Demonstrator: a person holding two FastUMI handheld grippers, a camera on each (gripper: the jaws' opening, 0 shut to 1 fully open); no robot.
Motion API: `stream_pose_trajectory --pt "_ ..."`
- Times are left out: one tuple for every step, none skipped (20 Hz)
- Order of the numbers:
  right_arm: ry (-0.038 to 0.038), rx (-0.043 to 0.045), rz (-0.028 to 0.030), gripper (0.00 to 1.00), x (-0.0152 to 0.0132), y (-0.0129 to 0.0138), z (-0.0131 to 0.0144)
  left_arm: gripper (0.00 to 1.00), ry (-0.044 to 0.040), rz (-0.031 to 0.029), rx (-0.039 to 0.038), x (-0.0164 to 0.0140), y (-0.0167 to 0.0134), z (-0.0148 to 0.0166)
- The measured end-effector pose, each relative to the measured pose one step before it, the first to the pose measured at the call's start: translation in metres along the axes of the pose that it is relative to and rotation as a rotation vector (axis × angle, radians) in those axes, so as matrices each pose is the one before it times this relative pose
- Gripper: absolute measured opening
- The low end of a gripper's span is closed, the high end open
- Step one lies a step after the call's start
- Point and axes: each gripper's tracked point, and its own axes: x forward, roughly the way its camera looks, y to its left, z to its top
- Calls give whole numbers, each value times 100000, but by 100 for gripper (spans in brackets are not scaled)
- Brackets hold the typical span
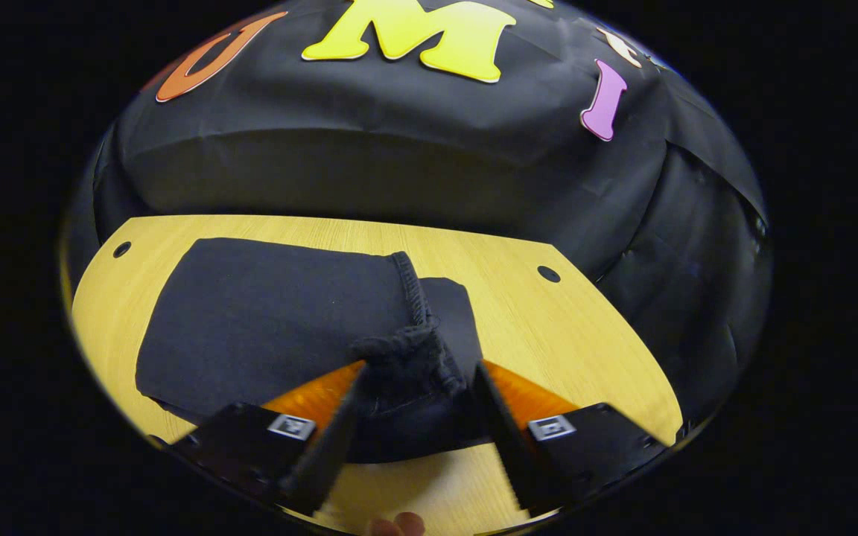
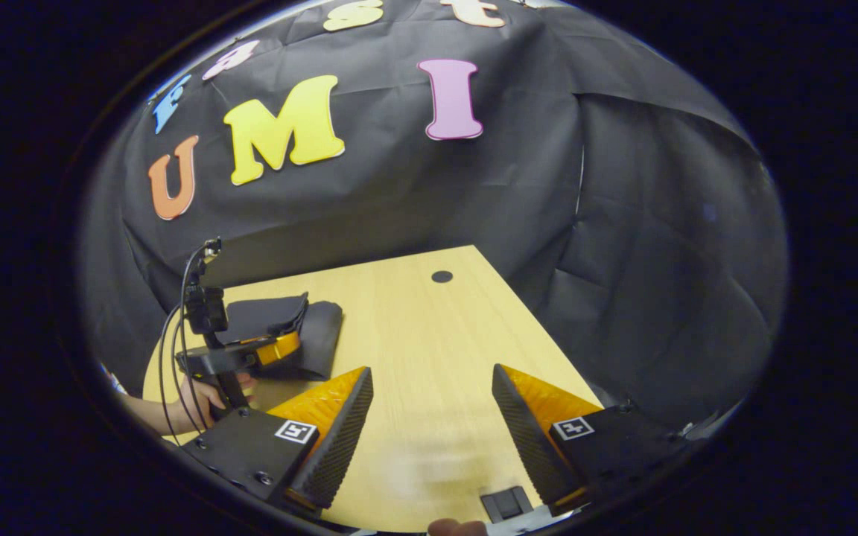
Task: Grasp the waist and the cuffs of the jeans and fold them to make the two legs overlap; first hold the waist and fold one-third of the jeans toward the cuffs, then hold the cuffs and fold the remaining one-third in the same direction to finish folding.
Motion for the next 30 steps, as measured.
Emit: stream_pose_trajectory --pt "-1484 -1079 1581 99 242 376 445 100 -526 162 -1110 -289 -145 185" --pt "-2089 -1715 1758 99 164 744 690 100 -1387 178 -1575 -1010 -47 644" --pt "-2437 -1635 2165 99 389 1002 965 100 -2044 497 -1363 -1148 71 750" --pt "-2657 -1651 2676 94 269 1284 1059 100 -2674 1008 -908 -1356 369 1185" --pt "-2565 -1998 2538 94 313 1239 911 100 -3293 1121 -186 -1364 431 1424" --pt "-2905 -1996 2478 99 242 1317 1043 100 -3777 1670 588 -1526 660 1887" --pt "-2646 -2513 1231 99 181 1178 1128 100 -4813 1465 1041 -1755 780 2049" --pt "-3171 -2392 1420 99 38 1306 1075 100 -5483 1959 1307 -1762 947 2325" --pt "-3460 -1606 1938 96 107 1676 1336 99 -5679 2132 1323 -1657 798 2327" --pt "-3330 -277 1873 94 29 1599 1273 99 -5189 1947 998 -1556 965 2429" --pt "-3021 420 1673 94 -47 1418 1057 98 -5239 1733 966 -1286 997 2214" --pt "-3088 930 1505 99 -131 1596 1208 98 -4720 1778 1068 -1307 934 2169" --pt "-4713 521 2561 99 -157 1766 1336 98 -4290 1221 1116 -1684 871 1987" --pt "-4431 -216 414 99 -31 1596 1292 98 -4604 770 1315 -1750 824 2046" --pt "-2582 -700 -730 94 -694 927 659 98 -3585 1014 1435 -1591 732 1236" --pt "-2183 -292 -270 93 -661 1252 496 98 -3541 856 1041 -1578 667 1433" --pt "-2164 -975 -668 93 -839 1089 373 98 -2894 1088 800 -1540 666 1206" --pt "-2449 -1746 -1393 93 -1025 889 469 98 -2140 266 481 -1336 418 796" --pt "-2255 -2450 -281 93 -1153 943 504 98 -547 235 706 -1205 374 368" --pt "-1827 -2945 578 93 -1085 1093 188 98 -920 162 1194 -1125 381 160" --pt "-1206 -2242 430 94 -1138 881 173 98 -466 162 1342 -1027 114 -41" --pt "-668 -979 888 94 -980 784 109 98 -764 -382 1101 -926 80 191" --pt "-227 547 1358 94 -711 729 -44 98 -171 195 710 -764 175 184" --pt "-29 1424 312 94 -583 414 12 98 841 -117 -208 -493 32 -155" --pt "-151 1502 -578 94 -483 -83 103 98 647 129 81 -393 18 -215" --pt "217 585 -549 94 -223 -16 -53 98 141 936 -193 -322 171 -29" --pt "225 167 -95 93 -150 -51 -254 98 695 1232 -714 -201 263 -155" --pt "602 -161 731 94 -53 142 -210 98 598 -68 -1088 -161 -71 -114" --pt "980 -141 373 94 44 46 -337 98 249 169 -343 67 -101 31" --pt "454 -339 351 94 -42 -33 -111 98 -314 550 113 10 157 157"
